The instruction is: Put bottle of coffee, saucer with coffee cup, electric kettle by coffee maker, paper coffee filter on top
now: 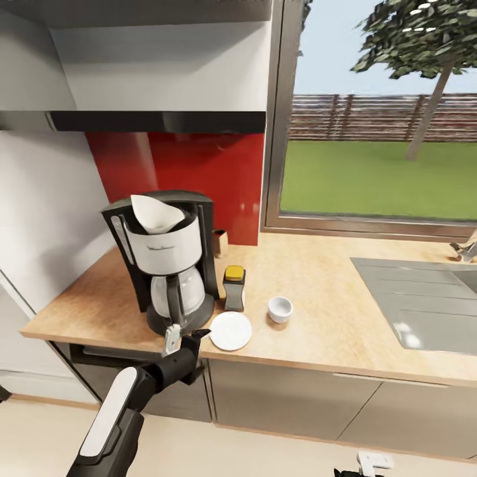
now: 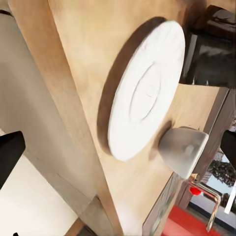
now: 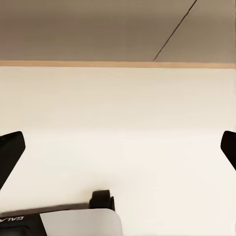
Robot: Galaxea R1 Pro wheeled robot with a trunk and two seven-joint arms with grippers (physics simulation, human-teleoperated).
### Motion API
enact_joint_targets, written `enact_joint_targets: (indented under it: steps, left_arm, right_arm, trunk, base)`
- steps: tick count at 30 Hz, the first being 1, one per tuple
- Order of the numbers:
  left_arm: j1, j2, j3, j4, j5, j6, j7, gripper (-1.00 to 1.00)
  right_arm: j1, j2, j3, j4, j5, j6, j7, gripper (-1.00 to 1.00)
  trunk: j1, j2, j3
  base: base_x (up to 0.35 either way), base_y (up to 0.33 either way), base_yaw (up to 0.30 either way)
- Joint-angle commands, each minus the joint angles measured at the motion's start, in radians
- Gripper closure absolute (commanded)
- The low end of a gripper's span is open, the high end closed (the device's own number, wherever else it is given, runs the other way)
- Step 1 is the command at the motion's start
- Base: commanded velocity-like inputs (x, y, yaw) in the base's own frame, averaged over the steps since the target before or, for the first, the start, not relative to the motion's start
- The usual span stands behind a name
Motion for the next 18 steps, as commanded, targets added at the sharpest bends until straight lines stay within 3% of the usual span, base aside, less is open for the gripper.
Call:
enact_joint_targets:
  steps: [1,14,18]
  left_arm:
    - [-0.001,0.000,0.001,-0.001,0.006,0.001,0.007,-1.00]
    - [-0.001,0.000,0.001,-0.001,0.007,0.001,0.007,-1.00]
    - [0.002,0.001,-0.002,-0.001,0.006,0.004,-0.002,-1.00]
  right_arm:
    - [-0.001,0.000,-0.008,0.000,0.006,-0.003,0.005,-1.00]
    - [-0.001,0.000,-0.008,0.000,0.006,-0.003,0.005,-1.00]
    - [-0.001,0.000,-0.008,0.000,0.006,-0.003,0.005,-1.00]
  trunk:
    - [0.000,-0.001,-0.001]
    - [0.000,-0.001,-0.001]
    - [0.000,-0.001,-0.001]
  base:
    - [-0.042,0.220,0.000]
    - [-0.036,0.259,0.000]
    - [-0.057,0.122,0.000]
